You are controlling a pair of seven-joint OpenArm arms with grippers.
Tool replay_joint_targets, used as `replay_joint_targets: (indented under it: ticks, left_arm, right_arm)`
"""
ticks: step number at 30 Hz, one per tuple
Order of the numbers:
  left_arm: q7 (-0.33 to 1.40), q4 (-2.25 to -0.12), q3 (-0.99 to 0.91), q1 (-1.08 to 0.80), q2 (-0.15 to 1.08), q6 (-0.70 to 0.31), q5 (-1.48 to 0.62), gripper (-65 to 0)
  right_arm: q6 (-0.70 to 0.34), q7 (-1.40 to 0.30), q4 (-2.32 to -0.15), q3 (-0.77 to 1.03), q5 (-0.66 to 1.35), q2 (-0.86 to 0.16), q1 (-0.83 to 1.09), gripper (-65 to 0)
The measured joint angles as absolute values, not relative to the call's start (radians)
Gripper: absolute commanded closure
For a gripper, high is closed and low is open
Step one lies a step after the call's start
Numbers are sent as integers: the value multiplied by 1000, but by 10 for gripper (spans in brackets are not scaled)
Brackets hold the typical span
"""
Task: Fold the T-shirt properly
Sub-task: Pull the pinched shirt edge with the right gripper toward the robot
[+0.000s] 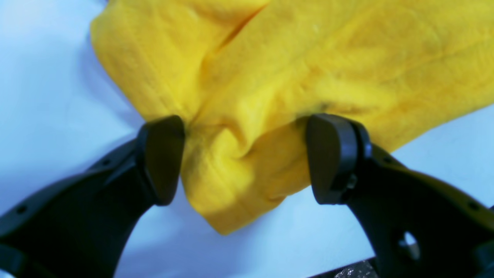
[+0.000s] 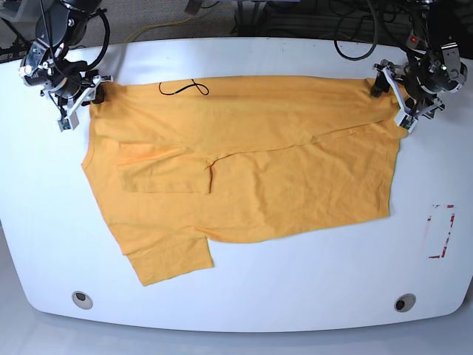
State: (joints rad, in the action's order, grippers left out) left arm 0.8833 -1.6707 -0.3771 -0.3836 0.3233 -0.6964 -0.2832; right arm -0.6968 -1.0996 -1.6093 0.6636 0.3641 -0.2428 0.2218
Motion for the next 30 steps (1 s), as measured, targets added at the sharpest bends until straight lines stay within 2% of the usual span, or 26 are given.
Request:
replay_joint_targets:
  ticks: [9, 12, 14, 18, 26, 30]
  left_arm:
    - [862, -1689, -379, -453, 356, -697, -301, -453]
    - [852, -1690, -379, -466, 358, -697, -304, -453]
    - [846, -1690, -382, -471, 358, -696, -304, -453]
    - [846, -1691, -382, -476, 358, -696, -304, -453]
    - [850, -1694, -432, -505, 366, -701, -312, -453]
    - [903, -1730, -477, -514, 361, -701, -284, -456]
  right_arm:
    - [-697, -1113, -1707, 661, 362, -237, 324, -152]
    - [-697, -1119, -1745, 661, 356, -233, 356, -227]
    - [-697, -1118, -1764, 661, 354, -233, 367, -315]
    - [-697, -1119, -1802, 661, 355, -235, 397, -420]
    - [-697, -1126, -1968, 664, 356, -232, 454, -430]
    - [-697, -1118, -1990, 657, 499, -219, 447, -430]
